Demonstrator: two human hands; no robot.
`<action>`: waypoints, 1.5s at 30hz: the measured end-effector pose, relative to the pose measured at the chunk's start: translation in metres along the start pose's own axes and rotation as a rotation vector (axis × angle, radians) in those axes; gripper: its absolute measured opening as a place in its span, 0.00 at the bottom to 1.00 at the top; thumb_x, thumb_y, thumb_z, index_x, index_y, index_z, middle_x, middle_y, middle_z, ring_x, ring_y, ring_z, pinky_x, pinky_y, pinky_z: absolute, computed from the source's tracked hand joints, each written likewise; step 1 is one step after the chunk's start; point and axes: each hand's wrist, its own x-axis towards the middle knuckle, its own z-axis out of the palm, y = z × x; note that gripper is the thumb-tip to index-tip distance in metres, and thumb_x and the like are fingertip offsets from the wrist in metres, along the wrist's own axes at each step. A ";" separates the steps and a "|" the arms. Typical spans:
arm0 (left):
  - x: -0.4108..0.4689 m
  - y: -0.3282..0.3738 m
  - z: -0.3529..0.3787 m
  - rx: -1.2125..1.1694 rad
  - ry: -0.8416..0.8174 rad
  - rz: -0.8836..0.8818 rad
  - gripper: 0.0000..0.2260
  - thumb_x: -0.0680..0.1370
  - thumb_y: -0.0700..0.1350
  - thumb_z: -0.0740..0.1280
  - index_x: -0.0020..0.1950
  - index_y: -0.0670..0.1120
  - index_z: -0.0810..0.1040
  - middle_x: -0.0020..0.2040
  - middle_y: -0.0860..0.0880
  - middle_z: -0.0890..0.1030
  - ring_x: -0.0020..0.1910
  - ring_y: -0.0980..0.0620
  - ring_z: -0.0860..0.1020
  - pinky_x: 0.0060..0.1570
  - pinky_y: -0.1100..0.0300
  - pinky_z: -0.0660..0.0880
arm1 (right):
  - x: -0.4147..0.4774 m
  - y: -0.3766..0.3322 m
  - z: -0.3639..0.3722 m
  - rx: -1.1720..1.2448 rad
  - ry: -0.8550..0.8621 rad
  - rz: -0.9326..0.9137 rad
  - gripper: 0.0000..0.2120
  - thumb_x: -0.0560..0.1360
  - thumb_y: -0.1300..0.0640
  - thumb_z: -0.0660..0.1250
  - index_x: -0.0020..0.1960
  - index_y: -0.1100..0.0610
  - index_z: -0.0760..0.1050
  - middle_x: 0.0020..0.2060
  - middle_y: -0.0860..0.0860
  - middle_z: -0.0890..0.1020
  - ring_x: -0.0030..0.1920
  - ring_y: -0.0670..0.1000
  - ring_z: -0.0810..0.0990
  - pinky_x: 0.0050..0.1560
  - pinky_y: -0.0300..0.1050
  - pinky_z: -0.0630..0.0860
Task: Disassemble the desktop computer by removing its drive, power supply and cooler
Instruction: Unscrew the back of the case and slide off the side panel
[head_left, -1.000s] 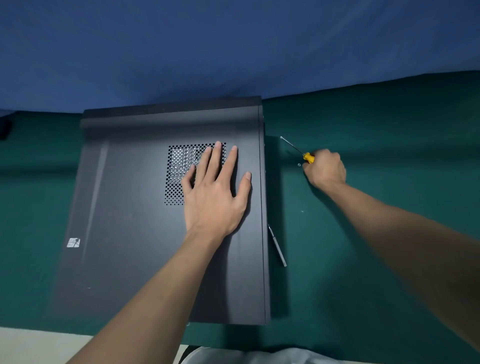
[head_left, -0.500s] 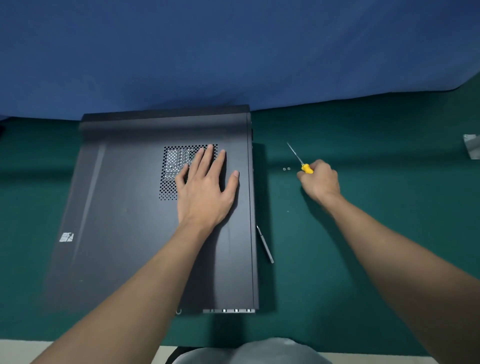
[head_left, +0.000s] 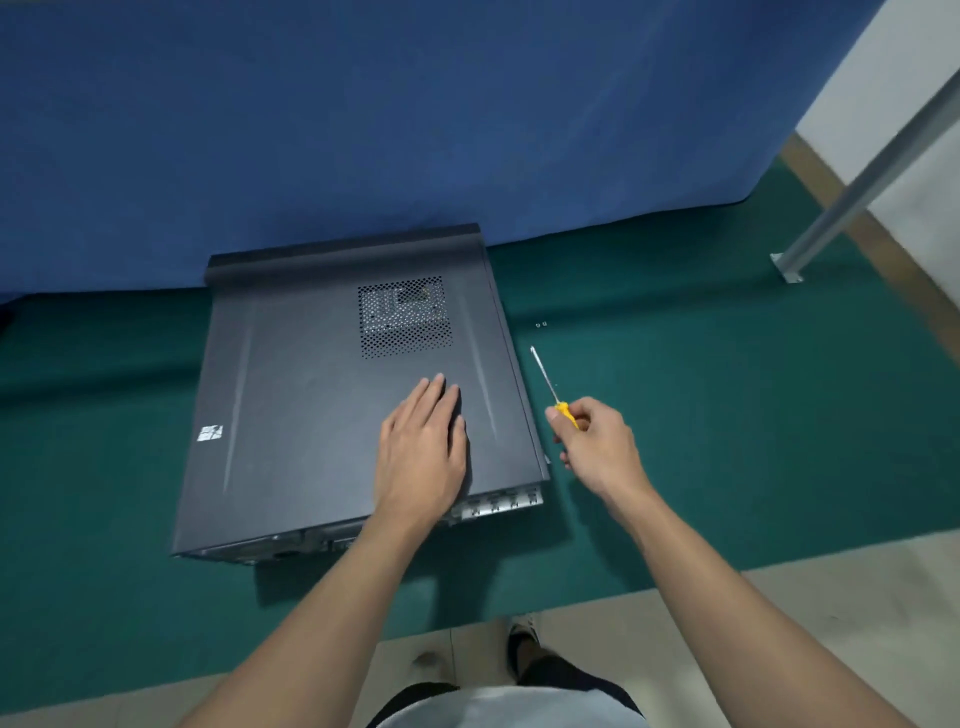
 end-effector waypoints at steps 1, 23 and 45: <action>-0.011 -0.001 -0.002 -0.005 -0.003 0.014 0.19 0.83 0.47 0.57 0.75 0.46 0.68 0.76 0.49 0.64 0.77 0.52 0.59 0.73 0.56 0.54 | -0.016 0.001 0.002 0.000 0.002 0.000 0.10 0.77 0.48 0.65 0.44 0.54 0.76 0.38 0.52 0.82 0.42 0.58 0.81 0.49 0.58 0.78; -0.079 0.065 -0.004 -0.575 0.016 -0.629 0.18 0.79 0.55 0.65 0.36 0.44 0.78 0.34 0.47 0.82 0.42 0.45 0.81 0.48 0.51 0.77 | -0.137 0.056 0.040 0.301 -0.243 0.192 0.12 0.81 0.48 0.57 0.44 0.54 0.70 0.31 0.49 0.72 0.28 0.46 0.65 0.32 0.44 0.61; -0.067 0.060 0.010 -1.612 -0.191 -1.053 0.14 0.78 0.45 0.70 0.50 0.32 0.76 0.45 0.35 0.84 0.45 0.41 0.85 0.41 0.56 0.83 | -0.134 0.053 0.045 0.910 -0.430 0.460 0.13 0.83 0.51 0.57 0.44 0.58 0.69 0.25 0.49 0.63 0.20 0.43 0.55 0.21 0.35 0.49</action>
